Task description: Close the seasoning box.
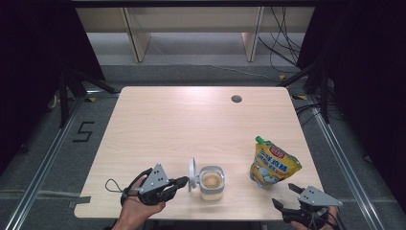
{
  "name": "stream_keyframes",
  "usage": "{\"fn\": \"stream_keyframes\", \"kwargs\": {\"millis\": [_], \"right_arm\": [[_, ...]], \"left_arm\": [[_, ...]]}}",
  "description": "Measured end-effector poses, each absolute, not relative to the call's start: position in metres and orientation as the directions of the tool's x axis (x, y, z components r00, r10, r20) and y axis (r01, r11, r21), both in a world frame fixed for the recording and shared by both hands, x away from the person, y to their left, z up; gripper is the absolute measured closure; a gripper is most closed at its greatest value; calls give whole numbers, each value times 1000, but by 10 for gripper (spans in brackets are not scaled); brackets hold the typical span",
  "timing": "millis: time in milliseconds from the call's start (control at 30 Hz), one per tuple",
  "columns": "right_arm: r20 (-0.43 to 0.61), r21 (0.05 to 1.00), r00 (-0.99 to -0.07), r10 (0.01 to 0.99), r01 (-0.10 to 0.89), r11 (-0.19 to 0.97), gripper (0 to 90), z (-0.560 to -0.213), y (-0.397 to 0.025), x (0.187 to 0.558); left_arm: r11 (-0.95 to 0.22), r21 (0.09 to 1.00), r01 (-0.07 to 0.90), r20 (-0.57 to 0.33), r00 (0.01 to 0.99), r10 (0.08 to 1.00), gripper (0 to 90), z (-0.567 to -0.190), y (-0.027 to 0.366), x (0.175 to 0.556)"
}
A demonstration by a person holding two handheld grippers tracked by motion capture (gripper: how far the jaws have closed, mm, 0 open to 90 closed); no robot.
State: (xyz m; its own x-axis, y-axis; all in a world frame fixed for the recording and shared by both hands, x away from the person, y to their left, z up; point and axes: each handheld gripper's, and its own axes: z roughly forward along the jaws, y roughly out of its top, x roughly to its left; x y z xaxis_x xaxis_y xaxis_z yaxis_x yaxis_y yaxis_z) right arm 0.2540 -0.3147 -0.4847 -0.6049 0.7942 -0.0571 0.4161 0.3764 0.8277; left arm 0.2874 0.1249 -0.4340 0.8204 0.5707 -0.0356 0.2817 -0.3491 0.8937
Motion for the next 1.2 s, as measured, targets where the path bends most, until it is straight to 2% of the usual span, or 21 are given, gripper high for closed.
{"fn": "stream_keyframes", "kwargs": {"millis": [33,200,267,333,400,867,1200], "right_arm": [[-27,822,-599,800,443,359,226,-485,-314,253],[-29,821,-597,802,444,360,227,-484,-314,252],[-64,826,-601,797,416,381,227,-484,-315,254],[-7,813,-577,816,472,341,227,-484,-312,250],[-56,825,-597,801,424,374,227,-484,-314,253],[-40,821,-589,807,440,363,226,-484,-313,252],[-42,821,-593,804,439,366,226,-484,-314,252]], "left_arm": [[-369,892,263,-13,829,560,891,-432,124,288],[-365,894,260,-17,833,552,891,-429,119,288],[-362,896,258,-19,836,548,891,-428,117,289],[-370,894,252,-11,839,544,891,-427,115,290],[-378,891,252,-9,842,540,891,-427,113,290],[-363,898,251,-30,855,518,886,-426,106,289],[-299,909,292,-98,845,526,739,-425,124,289]]}}
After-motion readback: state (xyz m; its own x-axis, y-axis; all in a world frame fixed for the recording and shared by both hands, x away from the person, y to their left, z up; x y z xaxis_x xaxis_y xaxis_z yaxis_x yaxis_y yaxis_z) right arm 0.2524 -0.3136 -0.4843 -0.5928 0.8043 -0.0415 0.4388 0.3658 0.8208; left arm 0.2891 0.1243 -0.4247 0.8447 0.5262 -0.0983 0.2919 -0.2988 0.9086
